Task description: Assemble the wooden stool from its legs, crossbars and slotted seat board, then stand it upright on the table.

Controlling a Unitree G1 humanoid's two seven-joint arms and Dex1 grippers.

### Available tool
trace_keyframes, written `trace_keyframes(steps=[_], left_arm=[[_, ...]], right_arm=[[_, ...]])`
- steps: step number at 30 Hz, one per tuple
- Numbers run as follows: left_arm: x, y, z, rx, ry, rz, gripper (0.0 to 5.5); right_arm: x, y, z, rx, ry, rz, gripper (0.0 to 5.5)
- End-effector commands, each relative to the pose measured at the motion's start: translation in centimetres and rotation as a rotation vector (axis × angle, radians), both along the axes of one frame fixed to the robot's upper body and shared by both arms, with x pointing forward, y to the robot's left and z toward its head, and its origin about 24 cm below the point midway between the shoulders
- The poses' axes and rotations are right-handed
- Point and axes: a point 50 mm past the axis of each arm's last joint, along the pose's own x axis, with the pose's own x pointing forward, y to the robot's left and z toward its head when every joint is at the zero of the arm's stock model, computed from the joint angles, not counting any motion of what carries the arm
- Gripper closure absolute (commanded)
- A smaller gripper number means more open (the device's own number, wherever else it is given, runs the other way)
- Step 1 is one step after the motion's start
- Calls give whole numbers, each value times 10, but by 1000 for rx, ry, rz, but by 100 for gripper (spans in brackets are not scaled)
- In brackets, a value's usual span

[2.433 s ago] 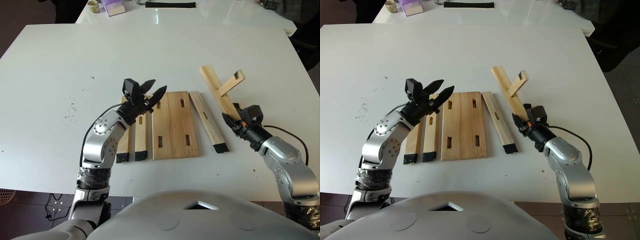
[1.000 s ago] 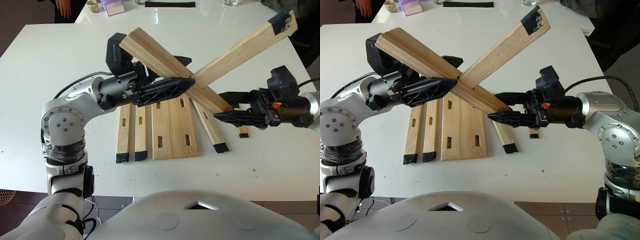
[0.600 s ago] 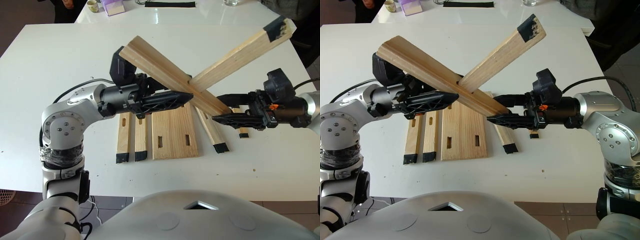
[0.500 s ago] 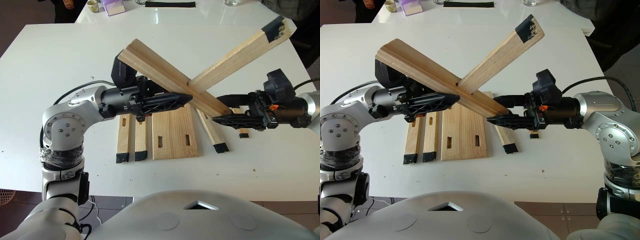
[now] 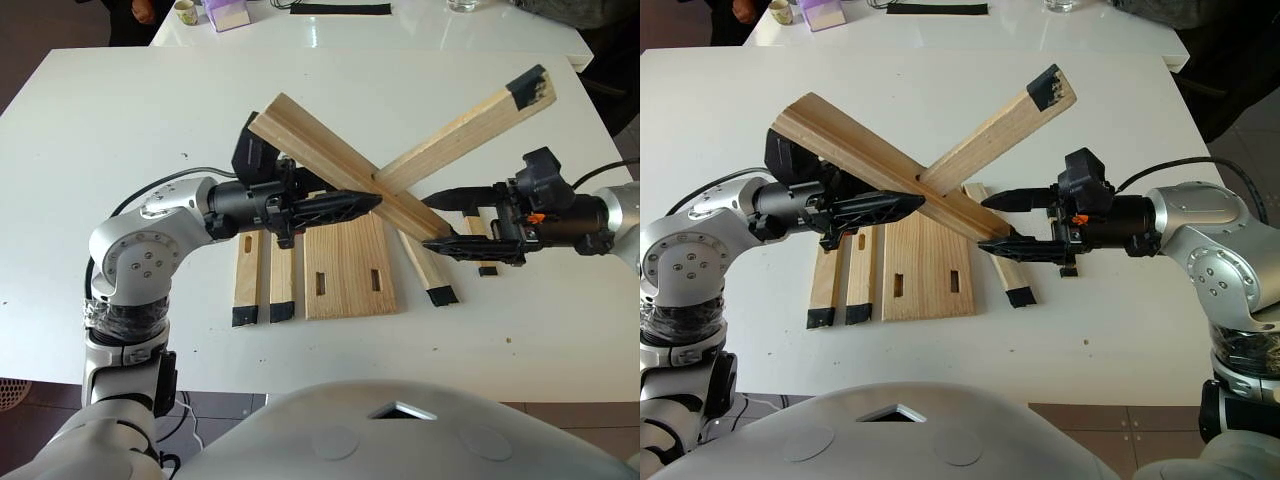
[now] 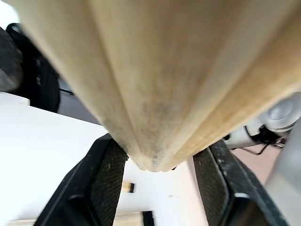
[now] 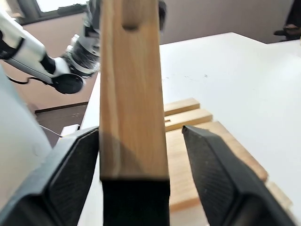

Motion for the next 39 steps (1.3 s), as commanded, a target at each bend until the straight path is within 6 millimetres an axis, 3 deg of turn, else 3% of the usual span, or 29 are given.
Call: trace_keyframes(steps=[1, 6, 10, 15, 24, 33, 39], left_arm=[[1, 22, 12, 110, -126, 23, 340], [-16, 55, 5, 330, -158, 27, 340], [-26, 68, -5, 437, -134, 1, 340], [-31, 72, -14, 479, -130, 20, 340], [-46, 69, -44, 560, -114, -8, 340], [-36, 75, -24, 553, -186, 56, 340], [-44, 73, -15, 542, -201, 50, 340]], right_arm=[[3, -19, -16, -84, -8, -117, 238], [-11, -33, -24, -95, -4, -198, 238], [-25, -36, -29, -83, 2, -263, 238], [-35, -28, -39, -85, 1, -287, 238], [-33, -27, -43, -116, -21, -291, 238], [-36, -26, -47, -123, -23, -293, 238], [-40, -26, -49, -121, -22, -306, 238]])
